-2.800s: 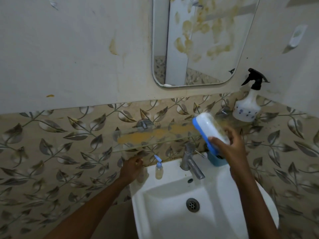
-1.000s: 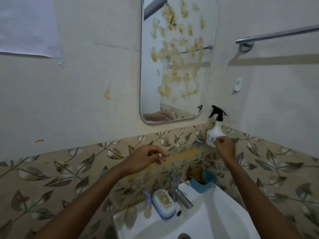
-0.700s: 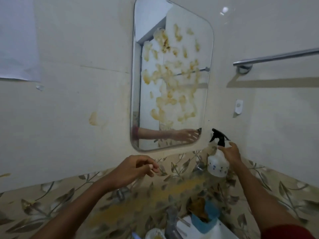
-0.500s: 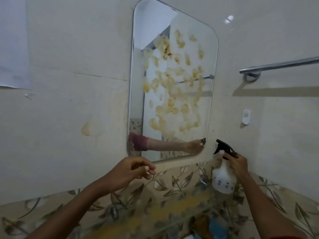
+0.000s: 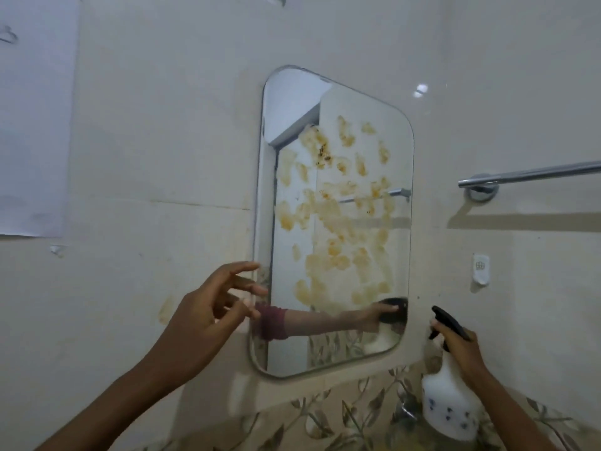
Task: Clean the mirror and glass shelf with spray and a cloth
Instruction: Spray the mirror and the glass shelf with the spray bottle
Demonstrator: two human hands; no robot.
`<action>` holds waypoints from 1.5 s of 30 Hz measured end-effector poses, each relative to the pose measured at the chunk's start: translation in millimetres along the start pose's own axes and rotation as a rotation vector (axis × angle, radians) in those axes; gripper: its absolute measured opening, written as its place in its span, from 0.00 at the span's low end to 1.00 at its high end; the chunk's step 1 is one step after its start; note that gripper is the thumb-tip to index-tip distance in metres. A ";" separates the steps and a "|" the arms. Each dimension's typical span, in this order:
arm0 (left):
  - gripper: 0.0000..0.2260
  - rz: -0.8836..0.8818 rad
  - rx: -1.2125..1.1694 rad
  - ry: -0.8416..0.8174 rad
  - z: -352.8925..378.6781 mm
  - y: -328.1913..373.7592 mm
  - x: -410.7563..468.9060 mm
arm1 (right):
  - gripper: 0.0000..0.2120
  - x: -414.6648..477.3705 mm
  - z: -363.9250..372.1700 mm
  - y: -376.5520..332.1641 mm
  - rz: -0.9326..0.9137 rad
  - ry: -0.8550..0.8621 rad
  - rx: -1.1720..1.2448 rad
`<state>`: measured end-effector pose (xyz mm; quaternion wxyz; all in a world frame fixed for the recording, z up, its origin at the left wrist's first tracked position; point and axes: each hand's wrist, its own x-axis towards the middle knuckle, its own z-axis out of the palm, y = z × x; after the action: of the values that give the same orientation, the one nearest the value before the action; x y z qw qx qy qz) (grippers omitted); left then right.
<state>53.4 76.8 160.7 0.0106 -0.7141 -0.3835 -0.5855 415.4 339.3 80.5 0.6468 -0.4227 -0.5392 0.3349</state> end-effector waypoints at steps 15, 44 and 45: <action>0.28 0.693 1.385 -0.276 -65.1 -32.3 78.4 | 0.05 -74.0 49.4 -282.4 -0.354 -0.294 0.120; 0.25 0.681 1.511 -0.315 -65.3 -37.4 79.4 | 0.11 -88.1 14.5 -260.3 -0.239 -0.302 -0.130; 0.25 0.669 1.502 -0.315 -65.6 -36.3 78.9 | 0.11 -91.1 17.3 -258.6 -0.249 -0.317 -0.125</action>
<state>-19.7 114.2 232.1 0.6032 -0.6667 -0.4365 -0.0337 374.9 153.3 278.5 0.5629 -0.3341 -0.7019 0.2806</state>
